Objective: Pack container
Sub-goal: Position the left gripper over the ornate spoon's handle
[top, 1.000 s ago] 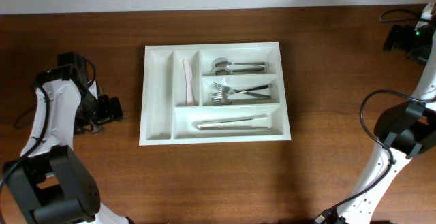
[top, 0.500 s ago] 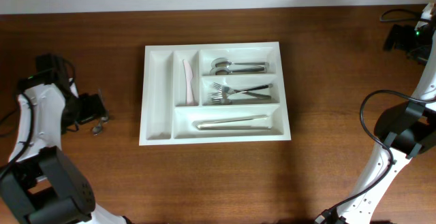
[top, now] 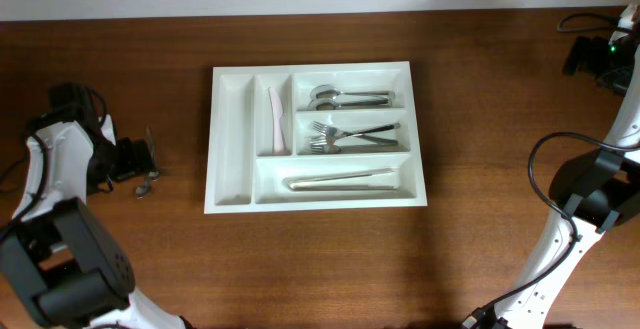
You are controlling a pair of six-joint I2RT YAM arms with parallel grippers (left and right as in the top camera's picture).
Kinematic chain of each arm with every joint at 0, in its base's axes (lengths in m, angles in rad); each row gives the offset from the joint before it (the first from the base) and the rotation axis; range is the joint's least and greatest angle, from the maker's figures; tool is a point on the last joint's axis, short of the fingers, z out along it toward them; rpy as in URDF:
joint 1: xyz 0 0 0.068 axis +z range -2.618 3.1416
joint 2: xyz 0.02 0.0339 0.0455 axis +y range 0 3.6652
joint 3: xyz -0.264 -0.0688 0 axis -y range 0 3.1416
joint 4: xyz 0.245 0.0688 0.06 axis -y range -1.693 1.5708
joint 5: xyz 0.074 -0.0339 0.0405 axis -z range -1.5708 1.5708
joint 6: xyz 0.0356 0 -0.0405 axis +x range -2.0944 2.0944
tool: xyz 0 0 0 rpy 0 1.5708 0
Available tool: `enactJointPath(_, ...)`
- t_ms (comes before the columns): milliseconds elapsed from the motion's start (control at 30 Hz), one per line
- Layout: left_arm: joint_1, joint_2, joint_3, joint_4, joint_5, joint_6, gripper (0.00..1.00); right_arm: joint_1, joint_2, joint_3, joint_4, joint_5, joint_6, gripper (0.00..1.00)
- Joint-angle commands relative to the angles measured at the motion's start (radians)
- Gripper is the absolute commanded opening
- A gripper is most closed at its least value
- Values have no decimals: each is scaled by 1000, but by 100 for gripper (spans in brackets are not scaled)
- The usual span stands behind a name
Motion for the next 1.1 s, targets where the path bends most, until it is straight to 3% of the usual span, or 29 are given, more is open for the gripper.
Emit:
enactJointPath(0,2,63,-2,-39,-11,16,100,-8,-39,-5,2,-1,2,99)
enactJointPath(133,2,77,-2,-34,-11,36,100,-8,-39,-5,2,-1,2,99)
enactJointPath(367,2,78,-2,-35,-56,211,100,-7,-39,-5,2,-1,2,99)
enactJointPath(1067,6,114,-2,-8,-67,320,100,-8,-39,-5,2,-1,2,99)
